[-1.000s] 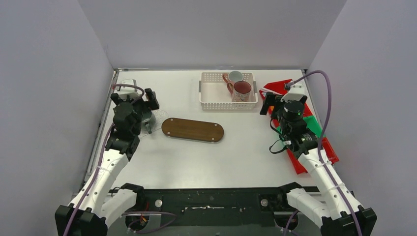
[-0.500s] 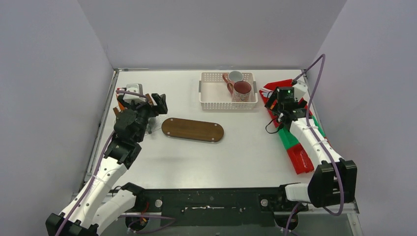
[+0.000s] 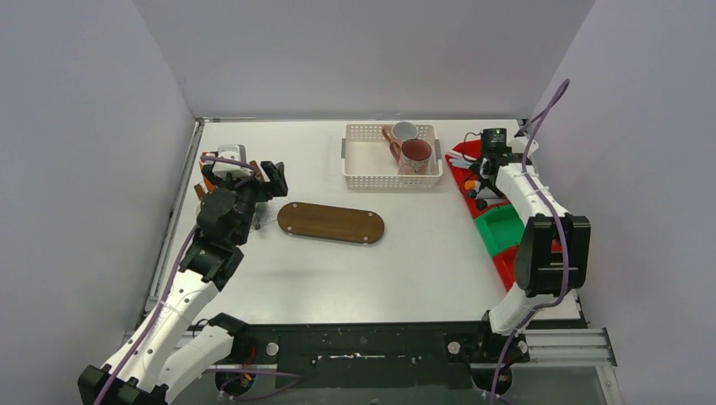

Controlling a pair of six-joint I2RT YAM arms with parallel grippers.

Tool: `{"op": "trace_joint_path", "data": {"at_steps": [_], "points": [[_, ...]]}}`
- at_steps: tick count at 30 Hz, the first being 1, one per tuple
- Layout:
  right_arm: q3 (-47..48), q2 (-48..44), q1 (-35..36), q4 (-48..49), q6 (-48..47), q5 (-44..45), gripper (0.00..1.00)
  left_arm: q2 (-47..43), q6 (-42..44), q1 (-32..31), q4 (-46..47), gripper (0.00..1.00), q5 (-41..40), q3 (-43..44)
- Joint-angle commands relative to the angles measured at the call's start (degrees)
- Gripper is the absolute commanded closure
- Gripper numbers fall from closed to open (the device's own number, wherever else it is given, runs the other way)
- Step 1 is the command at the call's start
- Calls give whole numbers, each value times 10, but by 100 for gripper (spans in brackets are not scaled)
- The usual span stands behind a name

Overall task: Prepare toiletry sets of a toothbrush and toothpaste on the tray
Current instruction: Pick up the toothpaste from the storage box.

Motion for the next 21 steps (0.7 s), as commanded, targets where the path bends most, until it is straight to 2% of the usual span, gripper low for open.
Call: {"op": "trace_joint_path", "data": {"at_steps": [1,9,21], "points": [[61,42,-7,-50,52,28,44,-8,11,-3,16,3,-7,2],[95,97,-7,-101,89,37,49,-4,14,-4,17,3,-6,2],[89,134,-37,-80,103,4,56,-2,18,-4,19,3,-4,-1]]}}
